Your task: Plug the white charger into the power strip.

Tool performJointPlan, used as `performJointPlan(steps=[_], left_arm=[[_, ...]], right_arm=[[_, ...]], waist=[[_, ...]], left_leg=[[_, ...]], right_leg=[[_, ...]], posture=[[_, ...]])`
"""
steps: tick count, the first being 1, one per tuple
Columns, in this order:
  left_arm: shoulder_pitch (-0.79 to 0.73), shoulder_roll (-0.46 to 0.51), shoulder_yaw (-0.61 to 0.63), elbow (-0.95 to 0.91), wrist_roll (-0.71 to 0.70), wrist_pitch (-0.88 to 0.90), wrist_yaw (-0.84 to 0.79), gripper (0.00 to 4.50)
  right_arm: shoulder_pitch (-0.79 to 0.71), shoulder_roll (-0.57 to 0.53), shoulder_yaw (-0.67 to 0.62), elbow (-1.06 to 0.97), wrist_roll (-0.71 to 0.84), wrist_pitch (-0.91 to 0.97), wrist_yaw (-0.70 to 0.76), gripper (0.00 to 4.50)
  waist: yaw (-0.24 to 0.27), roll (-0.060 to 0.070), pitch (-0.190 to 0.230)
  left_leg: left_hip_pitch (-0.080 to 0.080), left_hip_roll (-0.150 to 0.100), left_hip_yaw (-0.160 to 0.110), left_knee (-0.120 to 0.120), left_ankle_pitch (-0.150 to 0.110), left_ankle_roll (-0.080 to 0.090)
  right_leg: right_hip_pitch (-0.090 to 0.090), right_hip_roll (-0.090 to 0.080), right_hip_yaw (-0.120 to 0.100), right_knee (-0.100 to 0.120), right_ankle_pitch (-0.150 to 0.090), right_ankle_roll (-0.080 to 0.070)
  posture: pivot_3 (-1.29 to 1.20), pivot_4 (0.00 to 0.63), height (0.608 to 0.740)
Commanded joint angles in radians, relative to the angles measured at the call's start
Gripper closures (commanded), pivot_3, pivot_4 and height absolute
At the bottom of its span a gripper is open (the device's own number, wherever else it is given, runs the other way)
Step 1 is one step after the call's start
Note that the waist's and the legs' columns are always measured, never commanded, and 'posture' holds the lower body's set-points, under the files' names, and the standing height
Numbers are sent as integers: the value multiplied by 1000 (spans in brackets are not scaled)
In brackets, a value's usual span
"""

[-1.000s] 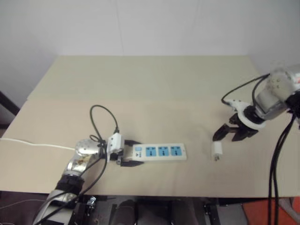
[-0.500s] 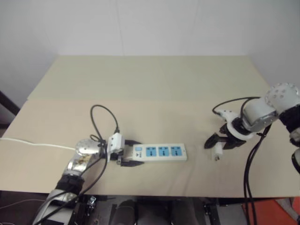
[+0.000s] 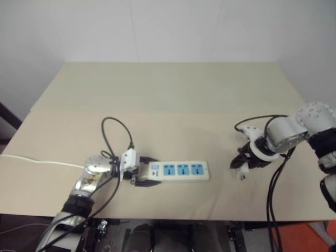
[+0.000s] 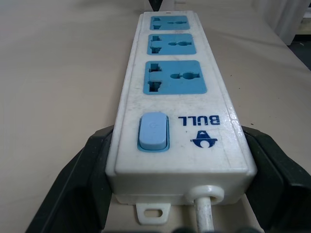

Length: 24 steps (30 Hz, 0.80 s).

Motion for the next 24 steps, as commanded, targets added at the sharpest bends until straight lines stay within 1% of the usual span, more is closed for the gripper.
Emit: performJointPlan(steps=[1, 2, 3, 8, 11, 12, 14, 19, 24], left_arm=[[11, 11, -18, -18, 12, 7, -5, 1214], [11, 12, -18, -18, 12, 8, -5, 1214], [11, 12, -17, -17, 12, 8, -5, 1214], [11, 16, -15, -17, 14, 9, -3, 1214], [11, 19, -13, -15, 13, 7, -3, 1214], [10, 20, -13, -13, 13, 6, -4, 1214], [8, 24, -10, -13, 12, 7, -5, 1214], [1, 43, 0, -18, 13, 8, -3, 1214], [3, 73, 14, -32, 5, 15, -4, 1214]], right_arm=[[5, -2, -56, -52, 23, -12, -20, 3039], [8, -1, -62, -59, 23, -12, -22, 3354], [11, -4, -70, -70, 23, -17, -30, 3415], [16, -22, -126, -119, 18, -50, -48, 3413], [33, -13, -242, -172, -43, -116, 1, 3413], [39, -4, -286, -185, -78, -148, 15, 3413], [63, 33, -390, -210, -183, -281, 23, 3413], [137, 181, -611, -295, -436, -594, 3, 3413], [224, 345, -716, -414, -749, -873, 20, 3413]], waist=[[-1, 0, 0], [-1, 0, 0], [-1, 0, 0], [-2, 0, 0], [-3, 0, 0], [-4, 0, 0], [-5, -1, 0], [-10, -1, -1], [-18, -2, -1]], left_leg=[[0, 0, 0, 0, 0, 0], [0, 0, 0, 0, 0, 0], [0, 0, 0, 0, 0, 0], [0, 0, 0, 0, 0, 0], [0, 0, 0, 0, 0, 0], [0, 0, 0, 0, 0, 0], [0, 0, 0, 0, 0, 0], [0, 1, 0, 1, 0, 0], [0, 1, 0, 0, 0, 1]], right_leg=[[0, 0, 0, 0, 0, 0], [0, 0, 0, 0, 0, 0], [0, 0, 0, 0, 0, 0], [0, 0, 0, 0, 0, 0], [0, 0, 0, 0, 0, 0], [0, 0, 0, 0, 0, 0], [0, 1, 0, 0, 0, 1], [0, 2, 1, 0, 1, 1], [-1, 2, 1, 0, 1, 1]], posture=[[0, 150, 740], [0, 150, 740], [0, 150, 740], [0, 150, 740], [0, 150, 740], [0, 150, 740], [0, 150, 740], [0, 150, 740], [0, 150, 740]])
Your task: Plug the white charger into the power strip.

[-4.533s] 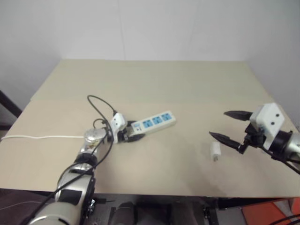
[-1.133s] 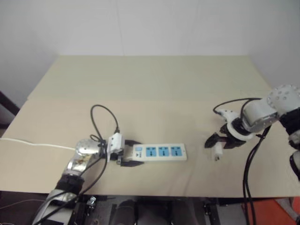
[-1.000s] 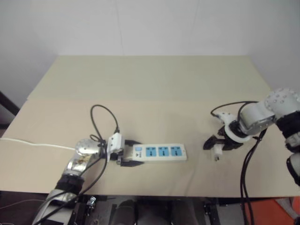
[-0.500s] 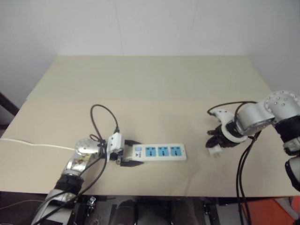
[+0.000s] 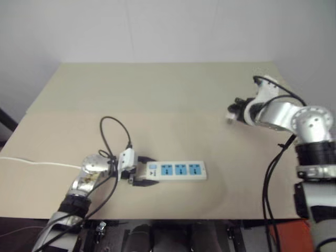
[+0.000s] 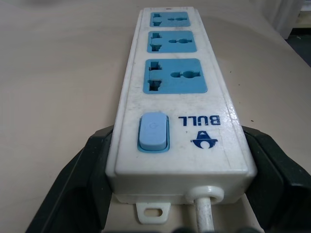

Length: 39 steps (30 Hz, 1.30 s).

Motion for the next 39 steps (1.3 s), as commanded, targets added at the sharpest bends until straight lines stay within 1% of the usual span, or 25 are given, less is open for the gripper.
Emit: performJointPlan(steps=[1, 4, 6, 9, 10, 12, 16, 17, 19, 20, 23, 28, 33, 36, 39], left_arm=[[3, 43, 16, -21, 6, 7, -3, 1214], [3, 59, 19, -25, 1, 9, 0, 1214], [3, 68, 21, -28, -3, 12, 2, 1214], [6, 75, 22, -36, -7, 15, 7, 1214], [9, 78, 22, -42, -9, 18, 9, 1214], [14, 81, 24, -50, -12, 21, 13, 1214], [30, 82, 29, -76, -18, 31, 34, 1214], [35, 82, 31, -86, -19, 35, 41, 1214], [42, 84, 34, -94, -20, 38, 46, 1214], [47, 85, 34, -101, -21, 41, 50, 1214], [55, 89, 37, -112, -23, 46, 54, 1214], [55, 92, 40, -114, -22, 49, 57, 1214], [51, 92, 42, -105, -22, 47, 54, 1214], [48, 91, 41, -101, -22, 47, 52, 1214], [46, 88, 35, -99, -20, 45, 48, 1214]], right_arm=[[11, 70, -94, -75, -197, -191, 14, 3413], [20, 156, -127, -73, -368, -341, 29, 3413], [27, 197, -131, -67, -483, -439, 74, 3413], [50, 254, -164, -53, -576, -588, 206, 3413], [64, 263, -160, -52, -611, -646, 290, 3413], [81, 279, -155, -48, -663, -716, 408, 3413], [115, 270, -91, -2, -801, -880, 695, 3413], [127, 270, -83, -1, -801, -906, 797, 3413], [140, 278, -81, 2, -802, -935, 920, 3413], [153, 277, -79, -18, -772, -922, 1013, 3413], [177, 274, -78, -69, -704, -848, 1188, 3413], [234, 198, -10, -149, -705, -754, 1470, 3413], [270, 148, 50, -216, -702, -645, 1633, 3413], [291, 173, 84, -276, -682, -564, 1661, 3413], [320, 215, 132, -317, -711, -545, 1665, 3413]], waist=[[-2, 0, 0], [-7, 0, 0], [-8, 0, 0], [-8, 0, 0], [-8, 0, 0], [-8, 0, 0], [-12, 0, 0], [-12, 0, 0], [-13, 0, 0], [-13, 0, 0], [-10, 0, 0], [-4, 0, 0], [-4, 0, 0], [-5, 0, 0], [-4, 0, 0]], left_leg=[[0, 0, 0, 0, 0, 0], [1, 0, 0, 0, 0, 0], [2, 0, 0, 0, 0, 0], [2, 1, 0, -1, 0, 0], [2, 1, 0, -1, 0, 0], [3, 0, 0, -1, 0, 0], [3, 0, 1, -1, 0, 0], [4, 0, 1, -1, 0, 0], [5, 1, 1, -1, 0, 0], [5, 1, 1, -1, 0, 0], [5, 1, 0, -1, 0, 0], [5, 0, -1, -1, 0, 0], [6, 0, 0, 0, 0, 0], [6, 1, 0, 0, 0, 0], [6, 1, -1, 0, 0, 0]], right_leg=[[0, 0, 0, 0, 0, 0], [0, 0, 1, 1, 0, 0], [0, 1, 1, 1, 0, 0], [0, 1, 1, 1, 0, 0], [0, 1, 1, 1, 0, 0], [0, 1, 1, 1, 0, 0], [1, 1, 2, 1, 0, -1], [1, 1, 2, 1, 0, -1], [1, 1, 2, 1, 0, -1], [2, 1, 2, 1, 0, -1], [2, 1, 2, 2, 0, -1], [2, 1, 2, 2, 1, -1], [2, 1, 2, 2, 1, -1], [2, 2, 2, 2, 1, -1], [2, 2, 2, 2, 1, -1]], posture=[[0, 150, 740], [0, 150, 740], [0, 150, 740], [0, 150, 740], [0, 150, 740], [0, 150, 740], [0, 150, 740], [0, 150, 740], [0, 150, 740], [0, 150, 740], [0, 150, 740], [0, 150, 740], [0, 150, 740], [0, 150, 740], [0, 150, 740]])
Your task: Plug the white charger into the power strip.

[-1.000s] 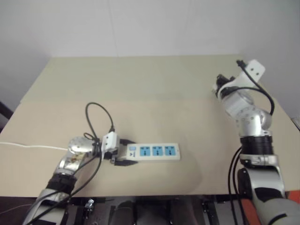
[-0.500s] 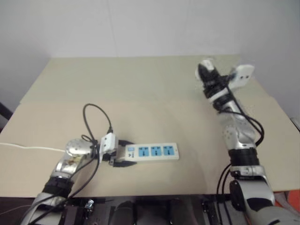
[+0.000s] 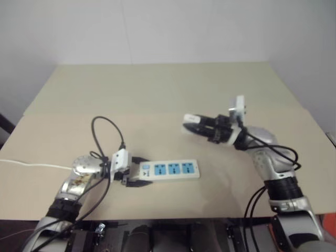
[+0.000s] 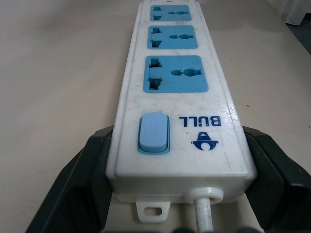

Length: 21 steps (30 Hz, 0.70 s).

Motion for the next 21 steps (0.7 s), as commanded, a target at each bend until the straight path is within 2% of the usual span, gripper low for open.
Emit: performJointPlan(steps=[1, 7, 21], left_arm=[[-10, 13, 14, -8, -1, -2, -1, 1214], [-23, 4, -2, 8, 7, -9, -18, 1214], [-31, -7, -15, 5, 14, -7, -27, 1214]], right_arm=[[27, 44, 50, -73, -23, 12, 14, 3413], [60, 86, 156, -22, -178, -91, 55, 3413], [49, 197, 172, 49, -257, -126, 69, 3413]], waist=[[1, 0, 0], [3, 0, 0], [4, 0, 0]], left_leg=[[0, 0, 0, 0, 0, 0], [0, 0, 1, 1, 0, 0], [0, -1, 0, 1, 0, 0]], right_leg=[[0, 0, 0, 0, 0, 0], [0, 0, 0, 0, 0, 0], [0, 0, -1, 0, 0, 0]], posture=[[0, 150, 740], [0, 150, 740], [0, 150, 740]])
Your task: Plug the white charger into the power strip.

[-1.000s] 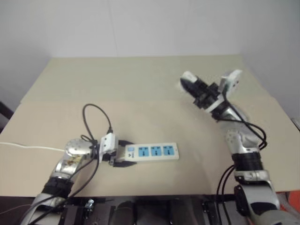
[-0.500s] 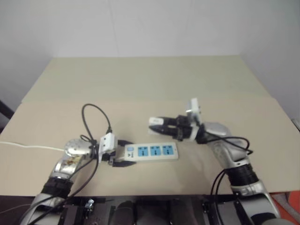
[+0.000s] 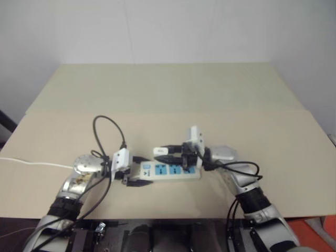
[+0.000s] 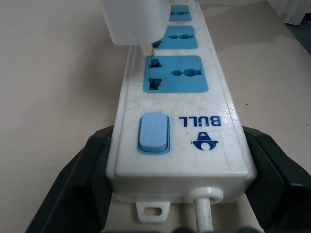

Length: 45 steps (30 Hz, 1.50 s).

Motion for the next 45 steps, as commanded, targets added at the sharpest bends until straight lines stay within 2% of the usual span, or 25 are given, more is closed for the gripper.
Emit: performJointPlan(steps=[1, 16, 34, 45], left_arm=[[-16, -1, -10, -7, 8, -7, -9, 1214], [-24, 0, -7, -1, 13, -4, -14, 1214], [-7, 2, -6, -16, 10, 1, -7, 1214], [-7, 5, -3, -15, 8, -1, -4, 1214]], right_arm=[[-10, 9, 0, -13, -11, -37, 20, 3413], [-5, 64, 1, 63, -62, -87, 21, 3413], [-15, 23, -15, 154, -96, -145, 70, 3413], [32, 6, 42, 257, -173, -252, 96, 3413]], waist=[[0, 0, 0], [0, 0, 0], [1, -1, -1], [1, -1, -1]], left_leg=[[0, 0, 0, 0, 0, 0], [0, 0, 0, 0, 0, 0], [1, 0, 0, 0, 0, 0], [4, 0, 0, 0, 0, 0]], right_leg=[[0, 0, 0, 0, 0, 0], [0, 0, 0, 0, 0, 0], [2, 0, 0, 0, 0, 0], [5, 0, 0, 0, 0, 0]], posture=[[0, 150, 740], [0, 150, 740], [0, 150, 740], [0, 150, 740]])
